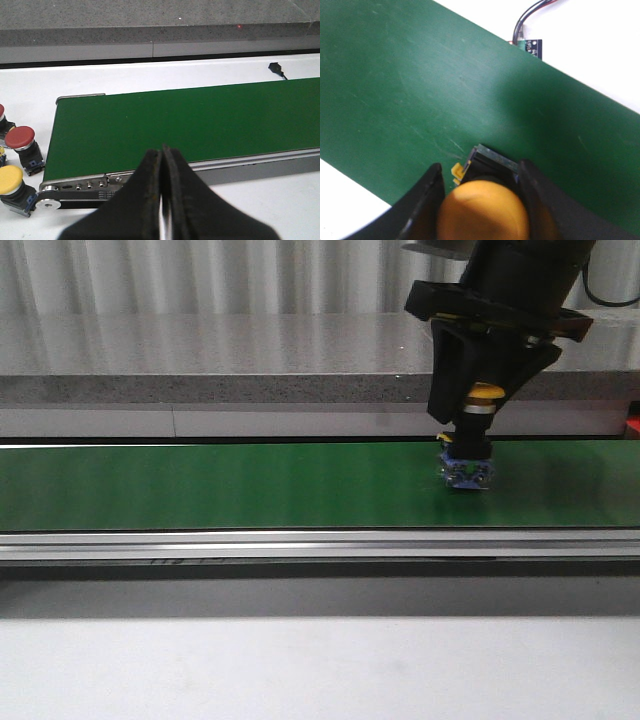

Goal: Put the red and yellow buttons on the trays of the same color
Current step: 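Grasp the yellow button on the belt with the right gripper, then lower the yellow button into the yellow tray and open the right gripper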

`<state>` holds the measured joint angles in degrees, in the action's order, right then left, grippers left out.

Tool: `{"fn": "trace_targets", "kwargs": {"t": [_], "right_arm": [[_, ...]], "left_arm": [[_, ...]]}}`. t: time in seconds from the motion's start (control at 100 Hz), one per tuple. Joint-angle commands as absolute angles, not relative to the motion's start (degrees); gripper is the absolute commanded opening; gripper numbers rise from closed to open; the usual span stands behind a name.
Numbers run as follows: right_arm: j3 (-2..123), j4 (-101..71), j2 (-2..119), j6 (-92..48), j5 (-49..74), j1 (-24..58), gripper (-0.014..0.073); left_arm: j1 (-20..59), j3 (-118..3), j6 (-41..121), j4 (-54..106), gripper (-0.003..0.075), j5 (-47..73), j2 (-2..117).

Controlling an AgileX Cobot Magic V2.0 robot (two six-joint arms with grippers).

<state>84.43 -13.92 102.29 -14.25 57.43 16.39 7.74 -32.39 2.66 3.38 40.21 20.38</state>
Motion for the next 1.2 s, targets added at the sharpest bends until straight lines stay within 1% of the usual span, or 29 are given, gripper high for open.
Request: {"fn": "trace_targets", "kwargs": {"t": [0.0,0.14,0.28,0.67,0.88,1.19], "right_arm": [[86.1,-15.2,97.5,-13.5,56.1,16.1,0.0272],[85.7,-15.2,94.5,-10.3,56.6,14.2,0.0272],[85.3,-14.8,91.6,-8.3,56.9,10.5,0.0272],[80.5,-14.1,87.0,-5.8,58.8,-6.2,0.0272],[77.4,-11.0,86.4,0.0,58.9,-15.5,0.0272],[72.5,-6.5,86.4,7.9,54.8,-25.1,0.0272]], "left_arm": [[8.2,-34.0,2.2,4.1,-0.0021,36.4,20.9],[8.2,-34.0,2.2,4.1,-0.0021,36.4,20.9],[8.2,-34.0,2.2,4.1,-0.0021,36.4,20.9],[8.2,-34.0,2.2,4.1,-0.0021,36.4,20.9],[8.2,-34.0,2.2,4.1,-0.0021,36.4,20.9],[8.2,-34.0,2.2,4.1,-0.0021,36.4,20.9]]}}
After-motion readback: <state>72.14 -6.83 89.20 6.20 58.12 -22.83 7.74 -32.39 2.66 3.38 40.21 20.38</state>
